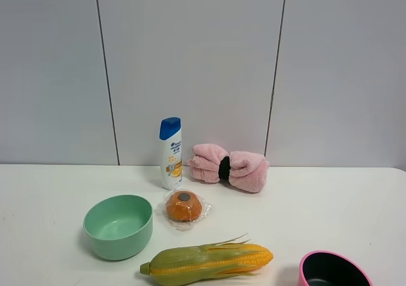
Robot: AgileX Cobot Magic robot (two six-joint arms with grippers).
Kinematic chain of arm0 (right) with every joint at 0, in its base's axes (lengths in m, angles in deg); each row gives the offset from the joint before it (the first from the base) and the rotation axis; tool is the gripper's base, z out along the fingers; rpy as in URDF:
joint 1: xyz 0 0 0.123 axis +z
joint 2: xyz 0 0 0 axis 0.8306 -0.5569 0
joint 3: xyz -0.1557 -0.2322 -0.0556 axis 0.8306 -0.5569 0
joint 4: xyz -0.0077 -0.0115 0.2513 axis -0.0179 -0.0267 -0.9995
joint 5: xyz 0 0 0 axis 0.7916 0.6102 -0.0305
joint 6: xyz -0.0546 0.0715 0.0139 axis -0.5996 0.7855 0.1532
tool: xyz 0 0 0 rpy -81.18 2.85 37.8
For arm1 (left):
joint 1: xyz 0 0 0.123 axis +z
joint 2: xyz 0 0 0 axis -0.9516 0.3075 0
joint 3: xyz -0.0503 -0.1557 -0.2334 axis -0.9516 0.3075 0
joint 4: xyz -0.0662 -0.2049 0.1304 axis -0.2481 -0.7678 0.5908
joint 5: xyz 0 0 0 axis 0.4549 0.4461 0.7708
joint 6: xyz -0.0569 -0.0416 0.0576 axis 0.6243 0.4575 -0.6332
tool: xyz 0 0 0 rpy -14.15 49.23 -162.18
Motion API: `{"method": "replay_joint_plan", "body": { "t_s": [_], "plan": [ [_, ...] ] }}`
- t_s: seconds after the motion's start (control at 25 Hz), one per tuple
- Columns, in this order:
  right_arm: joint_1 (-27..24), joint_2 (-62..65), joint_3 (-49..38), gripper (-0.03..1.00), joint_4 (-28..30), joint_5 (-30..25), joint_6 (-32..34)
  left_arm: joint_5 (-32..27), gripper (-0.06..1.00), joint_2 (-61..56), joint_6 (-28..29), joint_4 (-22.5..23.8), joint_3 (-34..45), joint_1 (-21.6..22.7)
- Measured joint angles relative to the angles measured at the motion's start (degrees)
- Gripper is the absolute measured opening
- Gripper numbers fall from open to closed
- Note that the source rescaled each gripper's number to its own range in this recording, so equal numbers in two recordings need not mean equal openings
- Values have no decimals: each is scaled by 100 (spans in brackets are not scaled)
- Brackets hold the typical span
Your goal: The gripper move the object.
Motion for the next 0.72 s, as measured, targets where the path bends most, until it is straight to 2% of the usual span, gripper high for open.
{"method": "replay_joint_plan", "body": {
  "t_s": [0.32,0.72],
  "plan": [
    [730,0,0,67,544,0,344,0,100,0,0,0,0,0],
    [770,0,-6,67,617,0,347,0,100,0,0,0,0,0]
  ]
}}
